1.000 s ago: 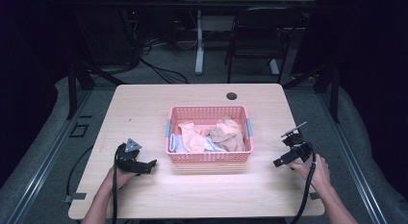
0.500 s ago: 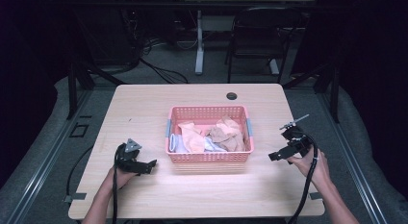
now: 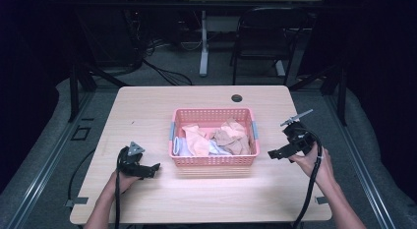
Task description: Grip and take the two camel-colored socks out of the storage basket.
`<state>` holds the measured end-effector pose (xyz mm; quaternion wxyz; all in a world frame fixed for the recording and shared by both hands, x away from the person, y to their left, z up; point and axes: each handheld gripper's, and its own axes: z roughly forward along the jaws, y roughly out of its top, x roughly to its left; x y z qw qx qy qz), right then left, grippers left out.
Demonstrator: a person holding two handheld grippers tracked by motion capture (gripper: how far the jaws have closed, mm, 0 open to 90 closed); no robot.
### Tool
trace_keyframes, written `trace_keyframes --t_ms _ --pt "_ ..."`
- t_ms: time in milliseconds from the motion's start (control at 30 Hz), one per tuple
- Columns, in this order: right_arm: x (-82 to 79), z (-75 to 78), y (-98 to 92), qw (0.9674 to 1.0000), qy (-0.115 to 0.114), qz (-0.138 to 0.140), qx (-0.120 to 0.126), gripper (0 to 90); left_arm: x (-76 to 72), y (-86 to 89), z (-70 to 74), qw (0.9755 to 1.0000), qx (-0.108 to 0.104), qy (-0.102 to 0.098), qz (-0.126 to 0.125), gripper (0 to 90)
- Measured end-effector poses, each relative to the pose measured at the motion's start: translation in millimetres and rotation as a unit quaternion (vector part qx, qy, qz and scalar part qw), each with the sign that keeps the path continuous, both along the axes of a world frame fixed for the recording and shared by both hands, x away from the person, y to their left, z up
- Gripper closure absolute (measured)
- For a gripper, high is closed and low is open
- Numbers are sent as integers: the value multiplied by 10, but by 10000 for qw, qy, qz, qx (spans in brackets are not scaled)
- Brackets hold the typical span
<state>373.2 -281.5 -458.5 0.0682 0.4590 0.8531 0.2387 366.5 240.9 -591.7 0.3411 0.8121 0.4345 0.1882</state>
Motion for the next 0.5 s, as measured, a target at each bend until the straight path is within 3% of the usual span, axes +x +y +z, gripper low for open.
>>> trace_keyframes --t_ms 200,500 --pt "-5 103 126 9998 -93 160 -8 0 -1 -1 0 10000 -3 1 5 25" --pt "122 225 451 9986 -259 454 75 0 0 0 0 10000 -3 3 4 25"
